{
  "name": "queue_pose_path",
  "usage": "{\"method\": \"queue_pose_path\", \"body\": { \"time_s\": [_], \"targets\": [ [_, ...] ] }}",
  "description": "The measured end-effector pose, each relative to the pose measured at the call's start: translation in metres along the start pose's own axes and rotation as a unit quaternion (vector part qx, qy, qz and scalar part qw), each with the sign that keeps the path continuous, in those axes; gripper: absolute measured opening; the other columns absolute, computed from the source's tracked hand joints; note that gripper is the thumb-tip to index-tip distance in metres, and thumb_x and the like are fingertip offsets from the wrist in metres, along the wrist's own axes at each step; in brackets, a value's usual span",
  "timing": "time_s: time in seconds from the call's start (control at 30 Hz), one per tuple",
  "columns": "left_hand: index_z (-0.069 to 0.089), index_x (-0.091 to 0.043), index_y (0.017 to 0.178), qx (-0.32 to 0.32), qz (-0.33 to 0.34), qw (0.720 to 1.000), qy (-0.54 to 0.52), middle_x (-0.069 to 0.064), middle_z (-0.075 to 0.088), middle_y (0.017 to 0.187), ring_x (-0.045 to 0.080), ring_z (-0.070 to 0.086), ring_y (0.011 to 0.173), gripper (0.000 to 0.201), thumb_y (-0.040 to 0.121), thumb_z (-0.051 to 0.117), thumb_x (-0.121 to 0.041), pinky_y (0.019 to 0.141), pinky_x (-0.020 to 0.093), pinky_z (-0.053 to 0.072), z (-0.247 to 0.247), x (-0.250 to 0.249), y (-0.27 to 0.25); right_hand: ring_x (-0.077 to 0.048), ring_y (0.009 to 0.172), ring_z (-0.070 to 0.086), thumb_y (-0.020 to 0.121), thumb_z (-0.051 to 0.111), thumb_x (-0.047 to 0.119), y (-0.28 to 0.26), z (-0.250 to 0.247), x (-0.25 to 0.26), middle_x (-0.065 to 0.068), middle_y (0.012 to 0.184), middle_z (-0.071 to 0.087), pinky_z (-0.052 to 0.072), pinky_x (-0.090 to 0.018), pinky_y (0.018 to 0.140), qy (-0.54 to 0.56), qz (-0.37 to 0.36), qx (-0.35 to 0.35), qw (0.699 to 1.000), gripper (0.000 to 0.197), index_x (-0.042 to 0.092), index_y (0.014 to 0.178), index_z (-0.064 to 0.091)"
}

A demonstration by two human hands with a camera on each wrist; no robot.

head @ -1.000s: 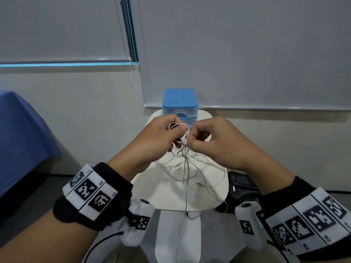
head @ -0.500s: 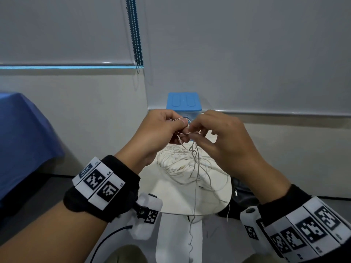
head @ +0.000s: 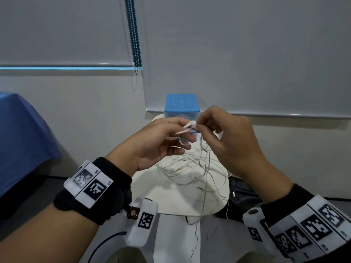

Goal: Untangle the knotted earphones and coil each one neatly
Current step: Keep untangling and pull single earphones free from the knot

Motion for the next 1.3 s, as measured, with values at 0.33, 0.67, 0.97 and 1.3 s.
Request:
{"method": "queue_pose_path", "body": {
  "time_s": [0.33,0.67,0.97,1.3],
  "targets": [
    [0.072,-0.007,0.104,-0.049,0.064,0.993,0.083,0.007,0.07,0.08,0.013,0.062,0.063,0.009,0.099,0.064,-0.006,0.067,0.026,0.051,-0.008,-0.001,-0.001,-0.036,0.073,0.071,0.094,0.068,-0.002,-0.006,0.015,-0.016,-0.02,0.098,0.068,0.055,-0.038,0.07,0.239,0.185,0.142,0.942,0.01,0.006,0.099,0.063],
    [0.067,-0.005,0.101,-0.04,0.124,0.974,0.184,0.02,0.07,0.097,0.021,0.072,0.073,0.018,0.09,0.077,-0.016,0.068,0.028,0.056,-0.003,-0.007,-0.005,-0.033,0.073,0.075,0.086,0.077,-0.001,0.0,0.01,-0.019,-0.019,0.08,0.073,0.057,-0.039,0.072,0.239,0.207,0.089,0.945,0.015,-0.002,0.093,0.064],
    [0.073,-0.011,0.095,-0.061,0.174,0.948,0.259,0.009,0.073,0.094,0.019,0.063,0.081,0.016,0.085,0.083,-0.019,0.081,0.038,0.055,-0.01,-0.013,-0.006,-0.024,0.066,0.073,0.089,0.074,-0.001,-0.001,0.011,-0.026,-0.013,0.076,0.068,0.049,-0.03,0.064,0.238,0.25,0.09,0.934,0.007,-0.001,0.09,0.067],
    [0.073,0.001,0.096,-0.07,0.184,0.956,0.216,0.011,0.071,0.079,0.012,0.064,0.068,0.015,0.085,0.082,-0.005,0.066,0.02,0.052,-0.008,-0.016,-0.007,-0.023,0.067,0.072,0.089,0.075,0.003,0.0,0.007,-0.015,-0.007,0.079,0.07,0.051,-0.024,0.065,0.225,0.203,0.08,0.95,0.004,0.005,0.088,0.071]
  ]
}}
Point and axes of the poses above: each hand's wrist, its own y-axis towards the middle knuckle, its own z-axis out of the palm, x = y × z, the point moved 6 cm from there along y, towards the middle knuckle
